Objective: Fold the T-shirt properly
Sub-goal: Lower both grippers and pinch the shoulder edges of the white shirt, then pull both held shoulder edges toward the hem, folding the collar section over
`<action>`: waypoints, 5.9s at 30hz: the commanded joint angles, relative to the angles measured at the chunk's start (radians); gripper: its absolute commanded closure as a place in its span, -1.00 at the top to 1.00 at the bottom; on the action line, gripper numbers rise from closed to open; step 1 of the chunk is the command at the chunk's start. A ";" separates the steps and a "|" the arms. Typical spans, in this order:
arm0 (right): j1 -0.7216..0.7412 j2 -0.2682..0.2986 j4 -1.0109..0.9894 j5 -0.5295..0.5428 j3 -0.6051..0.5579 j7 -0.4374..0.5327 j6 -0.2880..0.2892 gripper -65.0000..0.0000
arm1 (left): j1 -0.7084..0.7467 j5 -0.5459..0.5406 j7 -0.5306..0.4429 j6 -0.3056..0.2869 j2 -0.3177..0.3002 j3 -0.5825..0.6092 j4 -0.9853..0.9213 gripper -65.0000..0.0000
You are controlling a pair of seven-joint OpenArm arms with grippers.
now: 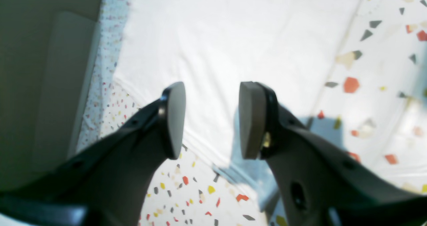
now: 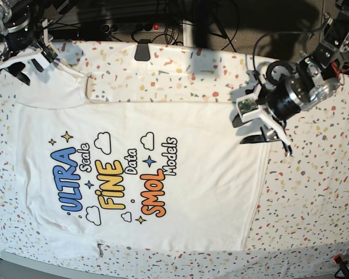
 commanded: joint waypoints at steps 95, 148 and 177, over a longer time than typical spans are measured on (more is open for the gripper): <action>0.222 -0.010 -0.219 0.294 0.006 0.009 0.309 0.27 | -0.109 0.218 0.136 -0.019 -0.060 0.261 -0.244 -1.00; 0.297 -0.001 -0.337 0.184 -0.182 0.032 0.138 -0.82 | -0.109 0.217 0.155 -0.019 -0.060 0.261 -0.244 -1.00; 0.350 0.001 -0.153 0.264 -0.182 -0.151 0.074 -1.00 | -0.174 0.218 0.243 -0.019 -0.060 0.261 -0.244 -1.00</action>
